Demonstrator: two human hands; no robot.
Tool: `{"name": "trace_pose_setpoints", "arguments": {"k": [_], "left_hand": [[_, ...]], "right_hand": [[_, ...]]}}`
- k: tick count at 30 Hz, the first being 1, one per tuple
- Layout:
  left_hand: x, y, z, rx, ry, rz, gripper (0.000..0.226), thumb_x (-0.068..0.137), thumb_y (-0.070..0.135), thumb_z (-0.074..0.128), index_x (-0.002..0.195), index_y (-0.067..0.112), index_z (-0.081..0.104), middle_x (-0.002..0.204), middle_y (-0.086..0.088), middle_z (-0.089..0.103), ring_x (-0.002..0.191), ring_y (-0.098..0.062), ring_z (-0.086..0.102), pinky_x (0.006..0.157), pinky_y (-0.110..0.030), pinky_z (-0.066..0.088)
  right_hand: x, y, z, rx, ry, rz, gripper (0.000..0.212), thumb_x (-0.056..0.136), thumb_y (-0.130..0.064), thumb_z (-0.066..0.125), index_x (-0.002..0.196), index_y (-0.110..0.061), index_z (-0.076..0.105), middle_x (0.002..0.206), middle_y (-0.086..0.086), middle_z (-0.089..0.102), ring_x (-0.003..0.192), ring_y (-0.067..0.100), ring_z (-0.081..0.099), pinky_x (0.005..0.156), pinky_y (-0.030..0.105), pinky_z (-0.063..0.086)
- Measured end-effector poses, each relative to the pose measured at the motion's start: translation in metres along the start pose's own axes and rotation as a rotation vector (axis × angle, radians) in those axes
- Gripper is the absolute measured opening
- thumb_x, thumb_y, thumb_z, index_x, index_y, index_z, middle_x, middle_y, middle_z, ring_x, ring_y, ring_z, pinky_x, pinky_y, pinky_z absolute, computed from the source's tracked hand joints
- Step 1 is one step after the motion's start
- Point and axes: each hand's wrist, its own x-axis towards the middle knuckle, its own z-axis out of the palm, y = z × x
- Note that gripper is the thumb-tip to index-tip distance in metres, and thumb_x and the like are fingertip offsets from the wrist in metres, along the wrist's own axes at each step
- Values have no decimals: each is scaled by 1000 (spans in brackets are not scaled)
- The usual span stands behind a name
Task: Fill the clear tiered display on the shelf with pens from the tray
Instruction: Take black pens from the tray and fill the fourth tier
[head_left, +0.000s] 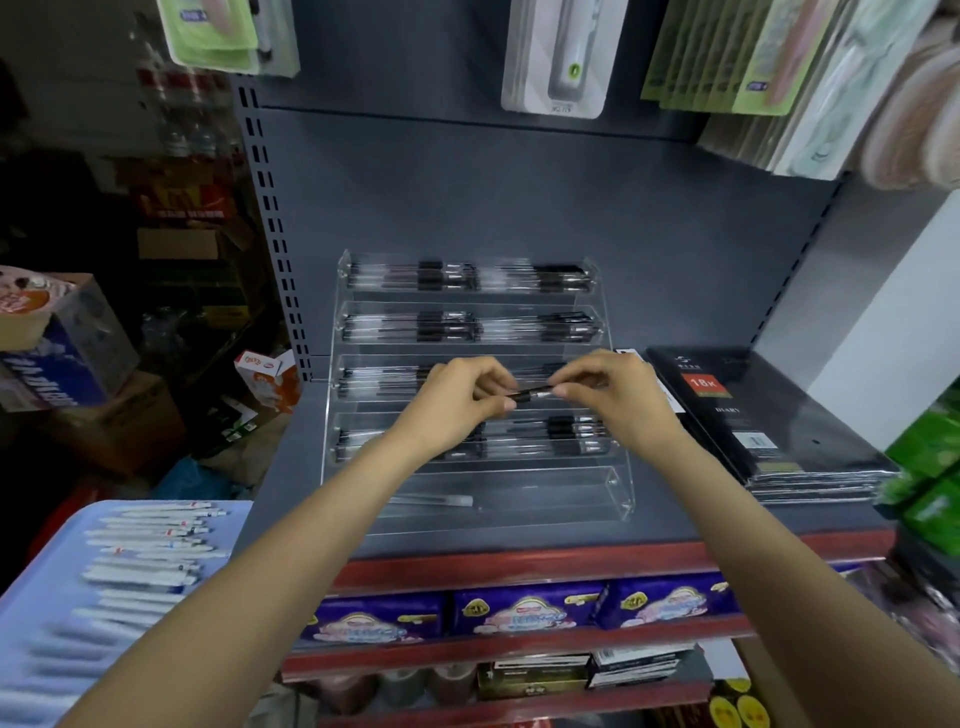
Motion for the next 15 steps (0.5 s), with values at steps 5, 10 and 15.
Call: {"name": "trace_pose_setpoints", "arguments": {"k": [5, 10, 15], "left_hand": [[-5, -13, -12, 110, -21, -28, 11, 83, 14, 69, 85, 24, 65, 78, 14, 63, 76, 3, 58, 69, -9, 41], [-6, -14, -2, 228, 11, -10, 6, 85, 14, 67, 89, 16, 70, 80, 10, 63, 72, 5, 55, 63, -1, 38], [-4, -12, 17, 250, 34, -26, 9, 86, 13, 64, 92, 12, 72, 85, 2, 66, 78, -6, 56, 70, -9, 38]], "right_hand": [[-10, 16, -14, 16, 54, 57, 13, 80, -7, 70, 93, -9, 74, 88, 3, 69, 78, 15, 64, 72, 7, 49], [-11, 26, -7, -188, 27, 49, 14, 78, -8, 73, 91, -7, 74, 92, 8, 68, 74, 13, 58, 66, -1, 40], [-8, 30, 6, -369, -101, 40, 18, 81, -8, 69, 99, -4, 72, 100, 14, 65, 89, 24, 61, 74, 13, 39]]}}
